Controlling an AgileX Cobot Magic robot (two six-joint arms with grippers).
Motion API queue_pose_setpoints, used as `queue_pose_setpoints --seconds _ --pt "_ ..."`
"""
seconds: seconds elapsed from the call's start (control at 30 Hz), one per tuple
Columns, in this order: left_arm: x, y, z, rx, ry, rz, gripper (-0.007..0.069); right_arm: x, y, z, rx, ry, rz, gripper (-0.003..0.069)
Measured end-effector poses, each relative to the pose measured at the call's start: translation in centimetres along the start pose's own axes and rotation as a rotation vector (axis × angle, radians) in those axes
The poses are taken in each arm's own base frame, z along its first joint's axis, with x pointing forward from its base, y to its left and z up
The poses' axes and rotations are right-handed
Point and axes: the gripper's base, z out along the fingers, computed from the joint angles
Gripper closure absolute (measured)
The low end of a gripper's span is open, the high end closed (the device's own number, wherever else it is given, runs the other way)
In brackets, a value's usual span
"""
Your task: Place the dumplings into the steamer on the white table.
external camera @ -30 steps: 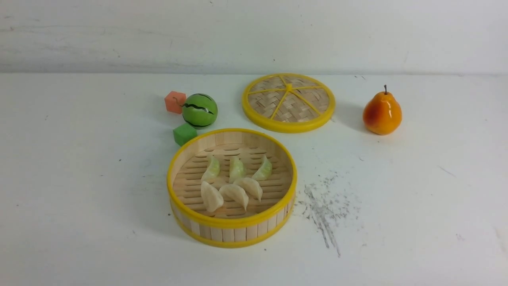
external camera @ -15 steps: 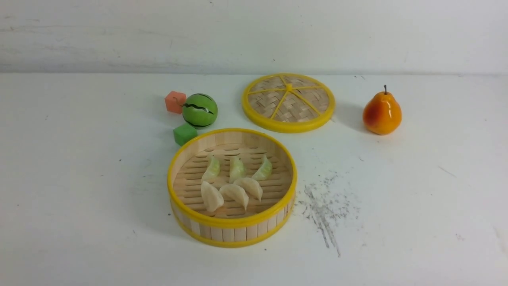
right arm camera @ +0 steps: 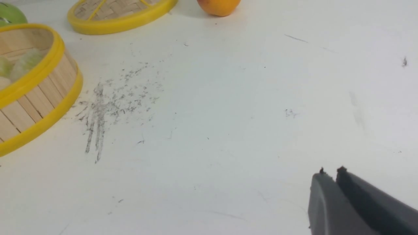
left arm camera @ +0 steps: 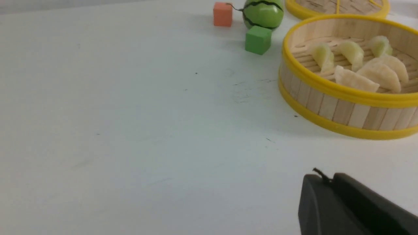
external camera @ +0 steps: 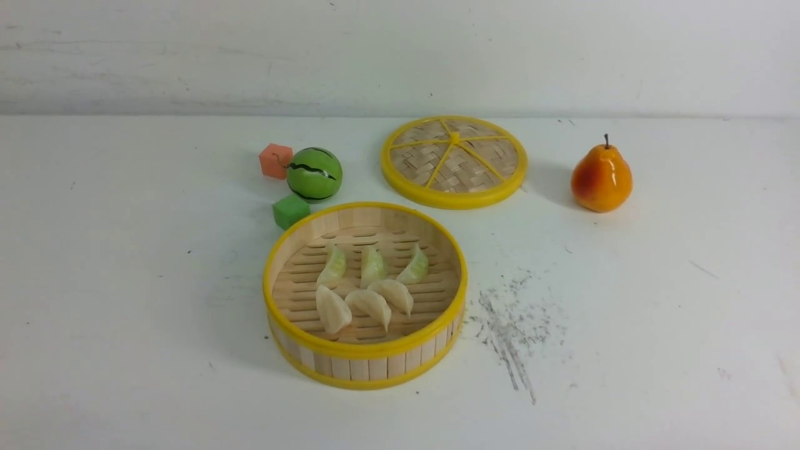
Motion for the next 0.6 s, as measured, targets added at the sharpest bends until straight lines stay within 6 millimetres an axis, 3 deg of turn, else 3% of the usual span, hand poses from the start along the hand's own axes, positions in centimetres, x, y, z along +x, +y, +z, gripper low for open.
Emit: queue_pose_setpoints --seconds 0.3,0.6 --pt "0.8 0.0 0.2 -0.057 0.028 0.032 0.0572 0.0 0.0 0.0 0.000 0.000 0.000 0.0607" --pt "6.0 -0.9 2.3 0.021 0.202 0.029 0.0566 0.0 0.0 0.0 0.000 0.000 0.000 0.0592"
